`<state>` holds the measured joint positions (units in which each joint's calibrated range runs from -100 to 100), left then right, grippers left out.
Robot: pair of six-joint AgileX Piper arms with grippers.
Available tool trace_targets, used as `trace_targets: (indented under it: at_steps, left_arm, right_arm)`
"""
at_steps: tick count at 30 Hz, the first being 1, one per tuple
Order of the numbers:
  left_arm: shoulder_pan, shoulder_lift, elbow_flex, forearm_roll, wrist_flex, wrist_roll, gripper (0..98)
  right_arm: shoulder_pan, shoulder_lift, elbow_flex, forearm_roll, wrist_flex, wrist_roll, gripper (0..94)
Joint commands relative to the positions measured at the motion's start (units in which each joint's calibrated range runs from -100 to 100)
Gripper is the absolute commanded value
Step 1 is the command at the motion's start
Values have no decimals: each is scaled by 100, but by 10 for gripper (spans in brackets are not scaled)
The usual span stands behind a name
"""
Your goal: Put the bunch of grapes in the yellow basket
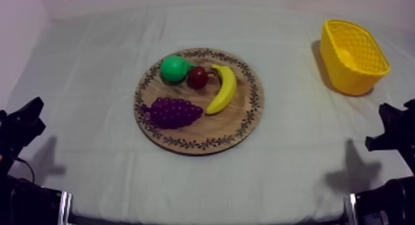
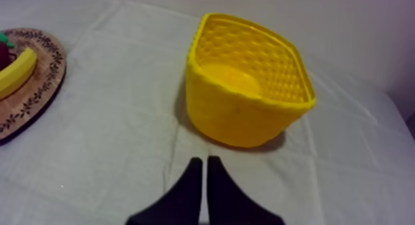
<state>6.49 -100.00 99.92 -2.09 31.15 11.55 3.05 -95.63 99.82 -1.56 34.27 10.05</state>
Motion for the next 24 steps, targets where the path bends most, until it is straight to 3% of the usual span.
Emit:
trace_targets:
  at_steps: [1,7,15,24]
  left_arm:
    - [-1,0,-4,-4,-3,0,1]
    - [-1,0,-4,-4,-3,0,1]
    - [-1,0,-4,-4,-3,0,1]
    - [-1,0,-4,-4,-3,0,1]
  right_arm:
    - [5,-4,-4,2,1,1,6]
    - [-66,6,-10,35,-72,-44,5]
    - [-311,727,-396,390,-405,-78,5]
    - [-763,2297,-2393,669,234,-192,5]
